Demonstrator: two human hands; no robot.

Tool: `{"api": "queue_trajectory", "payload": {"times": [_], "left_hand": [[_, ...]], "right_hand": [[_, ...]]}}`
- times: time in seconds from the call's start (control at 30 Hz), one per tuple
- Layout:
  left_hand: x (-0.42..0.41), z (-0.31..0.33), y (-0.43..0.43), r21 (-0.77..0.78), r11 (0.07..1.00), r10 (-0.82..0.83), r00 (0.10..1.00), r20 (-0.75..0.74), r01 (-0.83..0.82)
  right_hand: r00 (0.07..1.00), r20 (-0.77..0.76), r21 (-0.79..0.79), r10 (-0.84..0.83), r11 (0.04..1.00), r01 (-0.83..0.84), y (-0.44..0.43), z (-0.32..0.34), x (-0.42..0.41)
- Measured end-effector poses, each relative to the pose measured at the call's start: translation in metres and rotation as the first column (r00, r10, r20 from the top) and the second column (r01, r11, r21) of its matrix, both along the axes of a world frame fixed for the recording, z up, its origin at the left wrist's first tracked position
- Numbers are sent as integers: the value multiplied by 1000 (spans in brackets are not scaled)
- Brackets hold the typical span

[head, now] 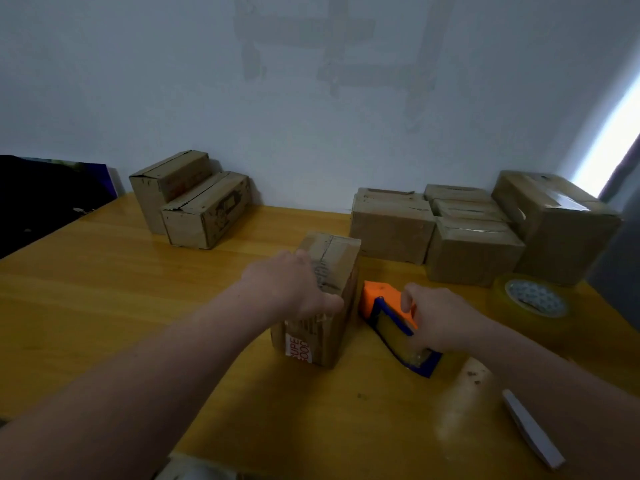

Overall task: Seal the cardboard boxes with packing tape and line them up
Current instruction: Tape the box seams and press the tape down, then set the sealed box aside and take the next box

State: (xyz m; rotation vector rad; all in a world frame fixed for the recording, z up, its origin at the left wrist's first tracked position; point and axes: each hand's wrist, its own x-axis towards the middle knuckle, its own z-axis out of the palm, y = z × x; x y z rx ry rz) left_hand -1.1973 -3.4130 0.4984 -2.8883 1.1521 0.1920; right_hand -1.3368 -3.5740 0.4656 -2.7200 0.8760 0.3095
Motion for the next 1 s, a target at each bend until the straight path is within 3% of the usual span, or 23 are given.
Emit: {"api": "queue_trajectory", "payload": {"times": [0.13, 0.23, 0.37, 0.5, 0.63, 1.0], "left_hand": [[1, -3, -7, 26, 1000, 5, 1000, 4, -5], [8, 2, -14, 8, 999, -31, 999, -33, 31], [20, 5, -31, -20, 990, -138, 986, -97, 137], [29, -2, -57, -106, 967, -238, 969, -65, 230], [33, -12, -83, -199, 942, -284, 958, -49, 269], [54, -31, -139, -390, 860, -351, 936, 16, 329]], "right_hand": [[960, -241, 30, 145, 989, -142, 2, 16, -7], [906, -371, -44, 203, 971, -236, 7, 22, -11], [854, -491, -133, 174, 954, -270, 12, 26, -8], [823, -557, -155, 113, 959, -236, 16, 32, -1], [871, -490, -175, 22, 977, -123, 7, 33, 6], [833, -487, -287, -263, 949, 132, -46, 16, 19]]}}
